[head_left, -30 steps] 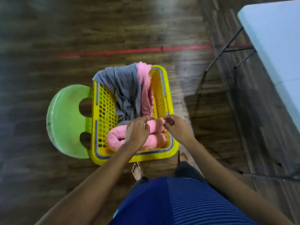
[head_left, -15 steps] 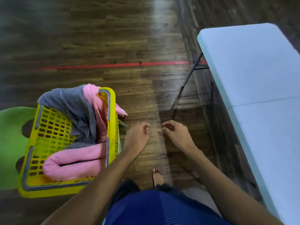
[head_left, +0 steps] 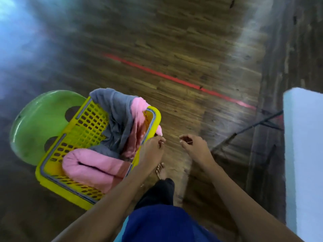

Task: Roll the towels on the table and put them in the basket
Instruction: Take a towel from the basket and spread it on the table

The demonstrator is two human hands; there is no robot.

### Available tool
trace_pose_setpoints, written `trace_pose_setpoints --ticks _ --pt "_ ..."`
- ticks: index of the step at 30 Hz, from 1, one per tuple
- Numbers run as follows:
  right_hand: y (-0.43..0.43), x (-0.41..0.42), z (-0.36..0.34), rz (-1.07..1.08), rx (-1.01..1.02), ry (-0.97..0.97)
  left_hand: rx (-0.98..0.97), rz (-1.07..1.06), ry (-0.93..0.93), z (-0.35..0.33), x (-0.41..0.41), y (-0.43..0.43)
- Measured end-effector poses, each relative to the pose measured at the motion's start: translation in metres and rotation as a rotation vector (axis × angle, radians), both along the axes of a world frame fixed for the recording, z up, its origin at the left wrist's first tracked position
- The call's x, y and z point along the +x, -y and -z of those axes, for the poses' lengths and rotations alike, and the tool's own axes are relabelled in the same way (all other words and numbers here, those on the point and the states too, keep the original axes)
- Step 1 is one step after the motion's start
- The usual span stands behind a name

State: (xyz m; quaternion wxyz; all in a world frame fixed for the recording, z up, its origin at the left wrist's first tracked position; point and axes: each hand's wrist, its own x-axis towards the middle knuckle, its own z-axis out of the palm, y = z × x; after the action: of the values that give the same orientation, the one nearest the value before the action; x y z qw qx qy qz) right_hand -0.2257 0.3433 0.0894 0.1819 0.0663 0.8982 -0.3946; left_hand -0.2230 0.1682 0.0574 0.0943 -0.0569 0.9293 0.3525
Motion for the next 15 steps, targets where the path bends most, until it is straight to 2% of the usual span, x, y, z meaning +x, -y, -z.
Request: trace_pose_setpoints --ticks 6,15 --pt "0.036 -0.098 0.006 -0.213 0.032 -0.03 0.027 -0.25 -0.002 0.012 -0.046 0.032" --pt "0.084 -0.199 0.024 -0.613 0.044 0.004 0.034 -0.629 0.056 0.031 -0.072 0.042"
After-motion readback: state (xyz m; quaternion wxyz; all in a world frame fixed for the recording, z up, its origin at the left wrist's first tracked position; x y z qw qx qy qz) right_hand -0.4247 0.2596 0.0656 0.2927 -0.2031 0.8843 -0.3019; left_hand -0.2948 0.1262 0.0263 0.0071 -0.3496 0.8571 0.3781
